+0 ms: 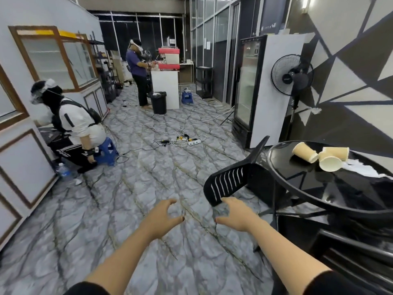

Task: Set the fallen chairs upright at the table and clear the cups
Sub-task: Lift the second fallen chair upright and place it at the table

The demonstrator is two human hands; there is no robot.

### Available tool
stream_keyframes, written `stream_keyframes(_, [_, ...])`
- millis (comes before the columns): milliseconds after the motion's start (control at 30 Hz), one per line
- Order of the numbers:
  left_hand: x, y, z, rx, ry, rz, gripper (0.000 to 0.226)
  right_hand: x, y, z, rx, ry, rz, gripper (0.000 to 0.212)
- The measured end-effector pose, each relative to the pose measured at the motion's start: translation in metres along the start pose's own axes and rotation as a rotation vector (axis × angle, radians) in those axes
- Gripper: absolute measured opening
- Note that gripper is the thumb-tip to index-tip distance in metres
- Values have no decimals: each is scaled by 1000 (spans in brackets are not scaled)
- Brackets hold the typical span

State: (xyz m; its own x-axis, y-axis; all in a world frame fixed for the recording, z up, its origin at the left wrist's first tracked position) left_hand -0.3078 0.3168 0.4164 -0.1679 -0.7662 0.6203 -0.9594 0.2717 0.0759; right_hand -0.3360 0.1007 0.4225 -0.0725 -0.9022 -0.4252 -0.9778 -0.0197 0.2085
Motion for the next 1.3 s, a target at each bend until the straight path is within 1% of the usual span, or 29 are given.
stream_keyframes(200, [-28,-34,-27,7,9,14,65,-24,-36,9,-12,-23,34,84])
stream_keyframes(300, [-41,-61,-33,13,27,21,65,-33,-65,11,-9,-46,37,77])
stream_keyframes(367, [-50,-83,-36,10,33,24,66,-38,-88,12,4,-59,32,77])
stream_keyframes(567, [-71,-174,-63,-3,30,5,66,-45,-186,1,4,-100,52,87])
stream_keyframes(767, [-89,-269,-105,41,52,-8,64,-64,-287,-23,8,-75,27,84])
stream_keyframes(933, [-104,-341,-122,30,49,16,64,-68,-358,-29,10,-88,42,83])
stream_keyframes(1067, [-123,-410,-126,-37,17,56,66,-64,-418,-32,23,-105,113,84])
stream_keyframes(1200, [-132,-494,-138,-102,30,110,62,-62,-477,-36,41,-144,191,84])
stream_keyframes(1300, [-134,-551,-141,-182,-12,163,63,-57,-515,-47,93,-197,269,79])
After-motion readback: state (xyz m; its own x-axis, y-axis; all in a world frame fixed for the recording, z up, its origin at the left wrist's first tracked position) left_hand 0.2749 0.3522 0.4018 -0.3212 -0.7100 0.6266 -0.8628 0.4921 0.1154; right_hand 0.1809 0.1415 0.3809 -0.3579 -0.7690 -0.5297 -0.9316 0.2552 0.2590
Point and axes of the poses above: each hand's wrist, its own y-axis away from the middle knuckle, its own z-axis out of the palm, x = y × z, the point moved 7 cm from there along -y, towards the middle knuckle, and after that the axes turned 2 degrees about x, right-handed, at the moved point
